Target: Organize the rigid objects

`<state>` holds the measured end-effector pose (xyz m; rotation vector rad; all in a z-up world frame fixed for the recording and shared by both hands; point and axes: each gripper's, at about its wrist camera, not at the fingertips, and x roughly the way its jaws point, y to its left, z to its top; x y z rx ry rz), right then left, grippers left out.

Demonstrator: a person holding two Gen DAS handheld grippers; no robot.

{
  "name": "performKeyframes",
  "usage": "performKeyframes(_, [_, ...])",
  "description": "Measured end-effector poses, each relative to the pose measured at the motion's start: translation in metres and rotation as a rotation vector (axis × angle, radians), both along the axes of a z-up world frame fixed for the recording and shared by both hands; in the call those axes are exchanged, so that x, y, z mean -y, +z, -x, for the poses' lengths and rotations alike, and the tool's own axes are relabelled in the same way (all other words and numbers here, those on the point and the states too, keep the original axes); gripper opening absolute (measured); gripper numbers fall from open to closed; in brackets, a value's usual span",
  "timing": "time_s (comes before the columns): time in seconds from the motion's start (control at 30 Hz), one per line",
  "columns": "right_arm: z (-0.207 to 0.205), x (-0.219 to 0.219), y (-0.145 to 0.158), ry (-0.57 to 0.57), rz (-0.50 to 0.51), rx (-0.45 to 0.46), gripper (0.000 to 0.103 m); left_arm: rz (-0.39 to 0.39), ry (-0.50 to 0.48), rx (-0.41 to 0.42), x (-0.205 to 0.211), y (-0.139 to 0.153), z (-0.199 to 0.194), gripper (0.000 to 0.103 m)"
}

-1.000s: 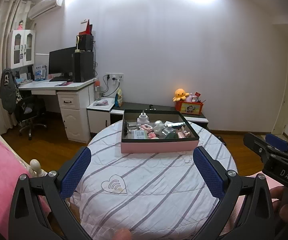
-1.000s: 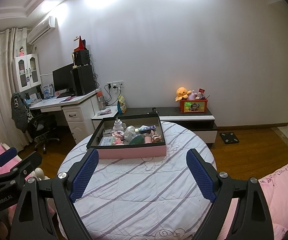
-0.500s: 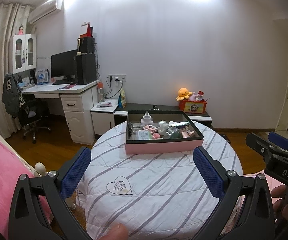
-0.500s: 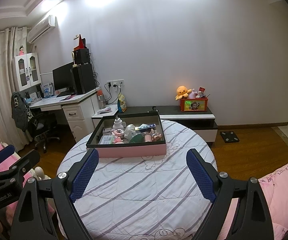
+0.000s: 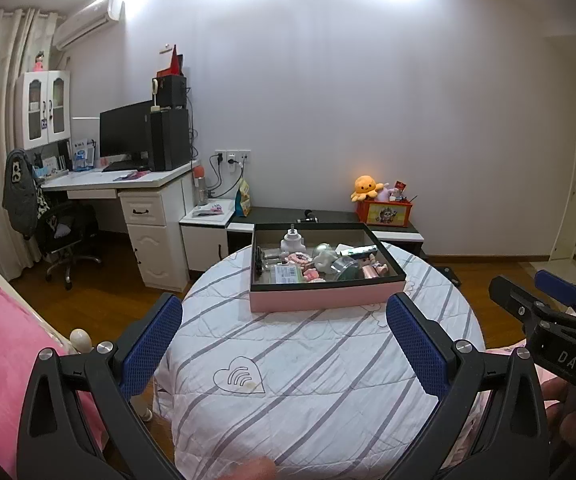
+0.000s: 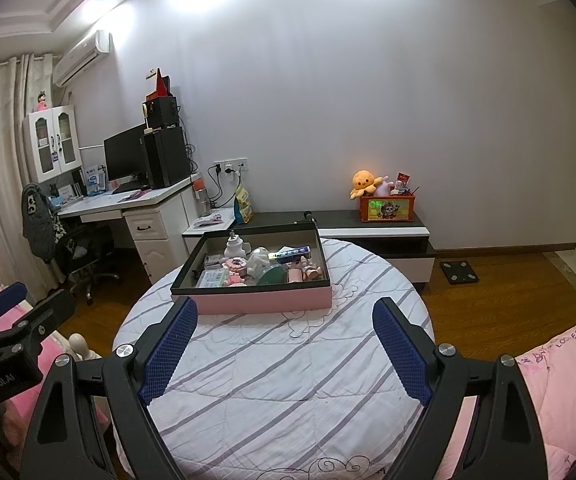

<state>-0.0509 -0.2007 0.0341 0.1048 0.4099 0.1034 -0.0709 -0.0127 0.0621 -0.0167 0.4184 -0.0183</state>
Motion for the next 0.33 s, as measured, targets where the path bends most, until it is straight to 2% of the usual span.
performKeyframes(0.33, [-0.0051,0.0019,-0.0034,0.007,-0.003,-0.014,0.091,0.011,-0.026,-0.004,-0.0003,0.0002,0.0012,0.103])
